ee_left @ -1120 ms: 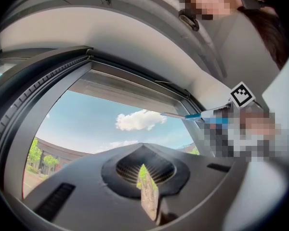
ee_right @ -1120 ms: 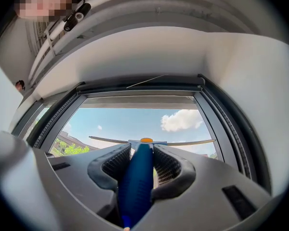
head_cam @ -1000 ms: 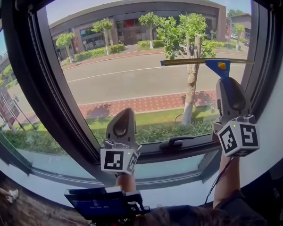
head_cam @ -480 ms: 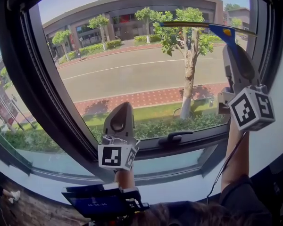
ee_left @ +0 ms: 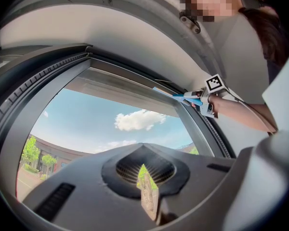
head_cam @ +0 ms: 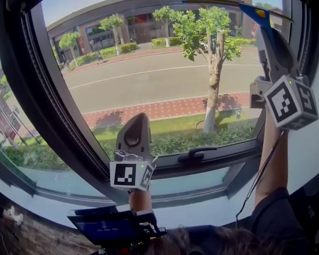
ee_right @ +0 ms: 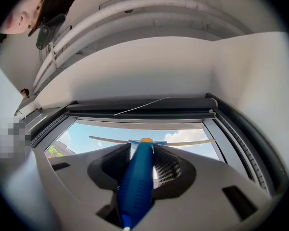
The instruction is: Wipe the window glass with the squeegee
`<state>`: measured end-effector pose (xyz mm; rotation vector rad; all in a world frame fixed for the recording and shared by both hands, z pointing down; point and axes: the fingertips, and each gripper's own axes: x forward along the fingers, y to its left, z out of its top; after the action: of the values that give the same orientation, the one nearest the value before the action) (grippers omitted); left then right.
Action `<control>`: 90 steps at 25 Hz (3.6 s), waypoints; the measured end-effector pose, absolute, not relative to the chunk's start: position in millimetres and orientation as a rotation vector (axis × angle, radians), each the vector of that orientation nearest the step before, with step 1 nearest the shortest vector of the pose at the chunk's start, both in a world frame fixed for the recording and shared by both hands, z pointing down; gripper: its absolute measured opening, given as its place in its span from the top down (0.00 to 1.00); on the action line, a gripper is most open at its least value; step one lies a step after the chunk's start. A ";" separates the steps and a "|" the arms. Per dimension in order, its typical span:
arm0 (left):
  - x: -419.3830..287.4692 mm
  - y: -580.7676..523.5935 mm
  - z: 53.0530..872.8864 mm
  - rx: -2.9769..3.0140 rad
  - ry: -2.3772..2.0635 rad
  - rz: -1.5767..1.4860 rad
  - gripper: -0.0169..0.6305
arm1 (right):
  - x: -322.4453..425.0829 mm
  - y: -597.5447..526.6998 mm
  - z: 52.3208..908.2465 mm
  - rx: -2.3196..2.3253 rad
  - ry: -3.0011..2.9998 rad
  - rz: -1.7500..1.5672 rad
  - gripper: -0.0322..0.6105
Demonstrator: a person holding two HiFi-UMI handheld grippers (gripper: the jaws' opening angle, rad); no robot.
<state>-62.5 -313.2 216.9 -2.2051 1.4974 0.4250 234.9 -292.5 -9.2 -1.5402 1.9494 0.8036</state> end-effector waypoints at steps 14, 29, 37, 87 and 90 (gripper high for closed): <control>-52.5 -313.4 213.0 -2.213 1.479 0.432 0.97 | 245.2 -313.8 -49.5 -1.527 1.905 0.825 0.73; -54.6 -288.0 220.3 -2.180 1.500 0.427 0.97 | 296.2 -332.5 -98.6 -1.566 1.834 0.817 0.73; -56.2 -286.0 219.8 -2.171 1.516 0.401 0.97 | 302.3 -347.9 -108.6 -1.535 1.864 0.811 0.73; -35.8 -282.0 224.7 -2.254 1.445 0.391 0.97 | 289.1 -353.7 -21.1 -1.578 1.990 0.779 0.73; -34.5 -282.6 225.5 -2.259 1.443 0.386 0.97 | 289.0 -354.0 -11.0 -1.577 2.001 0.778 0.73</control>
<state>-34.5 -282.6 225.5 -2.2590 1.4426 0.3860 289.0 -354.0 -11.0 -1.5767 2.0015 0.7780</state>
